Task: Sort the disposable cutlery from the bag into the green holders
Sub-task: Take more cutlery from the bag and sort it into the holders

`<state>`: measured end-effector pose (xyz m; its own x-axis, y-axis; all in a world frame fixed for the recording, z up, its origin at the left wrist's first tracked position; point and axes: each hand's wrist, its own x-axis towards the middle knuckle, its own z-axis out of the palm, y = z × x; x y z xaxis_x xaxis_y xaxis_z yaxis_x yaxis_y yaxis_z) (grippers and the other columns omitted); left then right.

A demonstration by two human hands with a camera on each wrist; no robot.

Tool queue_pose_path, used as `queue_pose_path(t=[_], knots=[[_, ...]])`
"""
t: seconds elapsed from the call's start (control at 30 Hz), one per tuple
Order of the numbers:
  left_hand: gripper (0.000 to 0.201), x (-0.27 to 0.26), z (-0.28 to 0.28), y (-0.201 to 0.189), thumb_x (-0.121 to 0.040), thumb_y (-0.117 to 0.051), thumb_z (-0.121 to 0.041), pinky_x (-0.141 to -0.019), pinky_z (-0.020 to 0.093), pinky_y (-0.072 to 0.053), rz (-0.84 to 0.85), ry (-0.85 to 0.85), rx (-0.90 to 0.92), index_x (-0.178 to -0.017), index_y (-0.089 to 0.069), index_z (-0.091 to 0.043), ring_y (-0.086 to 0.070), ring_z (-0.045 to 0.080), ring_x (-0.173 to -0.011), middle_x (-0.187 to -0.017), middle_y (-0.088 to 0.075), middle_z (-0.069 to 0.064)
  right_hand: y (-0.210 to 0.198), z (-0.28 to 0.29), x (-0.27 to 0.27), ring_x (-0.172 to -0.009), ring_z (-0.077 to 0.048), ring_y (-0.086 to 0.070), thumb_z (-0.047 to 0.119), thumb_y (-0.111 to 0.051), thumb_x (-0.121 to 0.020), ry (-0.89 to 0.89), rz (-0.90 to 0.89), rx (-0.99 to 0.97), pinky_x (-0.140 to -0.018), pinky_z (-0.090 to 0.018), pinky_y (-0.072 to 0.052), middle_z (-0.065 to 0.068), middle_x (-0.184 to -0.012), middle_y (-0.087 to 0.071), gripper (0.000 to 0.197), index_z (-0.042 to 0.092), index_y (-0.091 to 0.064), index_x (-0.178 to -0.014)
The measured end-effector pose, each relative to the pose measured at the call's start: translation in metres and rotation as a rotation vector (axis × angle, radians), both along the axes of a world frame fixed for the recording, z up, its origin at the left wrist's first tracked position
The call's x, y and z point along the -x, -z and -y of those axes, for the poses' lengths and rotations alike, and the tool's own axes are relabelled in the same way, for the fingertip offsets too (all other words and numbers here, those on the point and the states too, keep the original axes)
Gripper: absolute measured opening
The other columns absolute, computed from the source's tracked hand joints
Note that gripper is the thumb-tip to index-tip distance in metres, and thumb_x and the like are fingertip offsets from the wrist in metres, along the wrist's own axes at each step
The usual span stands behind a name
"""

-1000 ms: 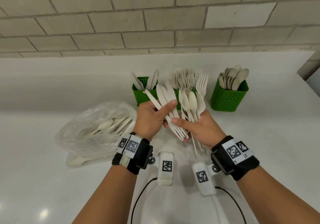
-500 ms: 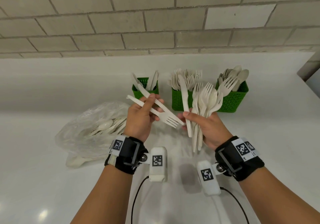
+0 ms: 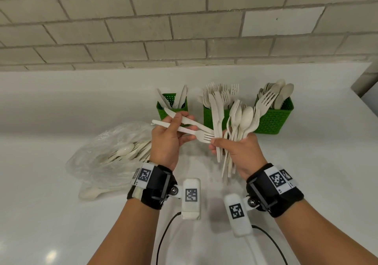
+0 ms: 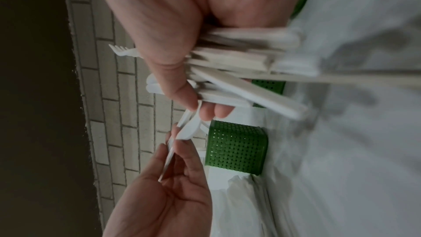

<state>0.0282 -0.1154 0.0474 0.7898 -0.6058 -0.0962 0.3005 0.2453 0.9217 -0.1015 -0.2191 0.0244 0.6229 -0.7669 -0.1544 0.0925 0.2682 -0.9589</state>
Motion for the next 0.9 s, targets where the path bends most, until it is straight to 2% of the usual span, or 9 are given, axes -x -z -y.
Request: queue_pose_path(t=[0.3,0.4,0.47,0.53,0.6,0.67,0.73,0.8,0.9], knots=[[0.019,-0.009,-0.006,0.002,-0.102,-0.048,-0.019,-0.074,0.032,-0.055,-0.036,-0.162,0.055,-0.096,-0.064,-0.013,-0.07,0.022,-0.082,-0.094,-0.074,0.008,0.001,0.02,0.007,-0.068,-0.033,-0.068,0.006,-0.08,-0.06,0.181,-0.062,0.154,-0.071,-0.045,-0.058,-0.016,-0.073,-0.072,0.017,-0.002,-0.067,-0.068],[0.026,-0.023,-0.013,-0.005,-0.105,-0.043,-0.025,-0.076,0.026,-0.05,0.29,-0.239,-0.048,-0.093,-0.066,-0.019,-0.062,0.017,-0.075,-0.073,-0.065,0.004,-0.004,0.032,0.014,-0.065,-0.02,-0.065,-0.001,-0.077,-0.061,0.19,-0.128,0.307,-0.07,-0.038,-0.055,-0.008,-0.07,-0.07,0.018,-0.005,-0.06,-0.063],[0.03,-0.021,-0.009,-0.003,-0.106,-0.039,-0.031,-0.075,0.021,-0.048,0.623,-0.097,-0.254,-0.097,-0.067,-0.025,-0.06,0.012,-0.074,-0.074,-0.062,0.003,-0.009,0.035,0.015,-0.075,-0.018,-0.069,-0.001,-0.08,-0.063,0.134,-0.155,0.395,-0.076,-0.035,-0.057,-0.006,-0.079,-0.073,0.019,-0.002,-0.065,-0.074],[0.032,-0.006,0.001,0.003,-0.105,-0.037,-0.034,-0.077,0.027,-0.052,0.734,0.139,-0.334,-0.104,-0.067,-0.022,-0.064,0.01,-0.081,-0.087,-0.067,0.001,-0.016,0.03,0.011,-0.084,-0.015,-0.071,0.0,-0.082,-0.066,0.062,-0.114,0.461,-0.079,-0.028,-0.057,-0.004,-0.087,-0.074,0.025,0.005,-0.069,-0.086],[0.034,0.019,0.012,0.01,-0.106,-0.035,-0.031,-0.065,0.028,-0.055,0.63,0.269,-0.297,-0.106,-0.062,-0.011,-0.063,0.01,-0.074,-0.087,-0.066,-0.002,-0.02,0.022,0.003,-0.083,-0.015,-0.071,-0.002,-0.08,-0.069,0.029,-0.036,0.512,-0.077,-0.028,-0.056,-0.004,-0.086,-0.074,0.024,0.007,-0.069,-0.088],[0.036,0.037,0.02,0.019,-0.107,-0.032,-0.029,-0.051,0.021,-0.044,0.496,0.224,-0.217,-0.097,-0.057,-0.005,-0.051,0.004,-0.058,-0.069,-0.056,-0.01,-0.02,0.017,-0.002,-0.077,-0.018,-0.069,-0.003,-0.078,-0.072,0.031,0.037,0.463,-0.076,-0.031,-0.056,-0.003,-0.08,-0.072,0.019,0.009,-0.068,-0.083],[0.042,0.036,0.02,0.03,-0.101,-0.039,-0.048,-0.053,0.023,-0.036,0.443,0.101,-0.226,-0.092,-0.057,-0.012,-0.042,0.003,-0.054,-0.063,-0.047,-0.013,-0.017,0.018,0.0,-0.073,-0.019,-0.066,-0.003,-0.079,-0.071,0.017,0.076,0.367,-0.077,-0.037,-0.056,-0.001,-0.074,-0.07,0.025,0.018,-0.068,-0.077],[0.058,0.023,0.016,0.033,-0.077,-0.057,-0.073,-0.058,0.028,-0.037,0.35,0.054,-0.215,-0.098,-0.059,-0.02,-0.044,0.006,-0.057,-0.065,-0.048,-0.012,-0.011,0.02,0.007,-0.075,-0.023,-0.066,-0.003,-0.079,-0.068,-0.05,0.02,0.31,-0.081,-0.045,-0.055,-0.002,-0.075,-0.069,0.03,0.024,-0.068,-0.075],[0.074,0.015,0.016,0.029,-0.055,-0.09,-0.046,-0.075,0.033,-0.052,0.269,0.272,-0.029,-0.11,-0.057,-0.009,-0.063,0.015,-0.082,-0.088,-0.062,0.006,-0.003,0.01,0.009,-0.088,-0.018,-0.069,0.004,-0.081,-0.071,-0.254,-0.056,0.323,-0.089,-0.046,-0.055,0.0,-0.089,-0.072,0.029,0.026,-0.07,-0.087]])
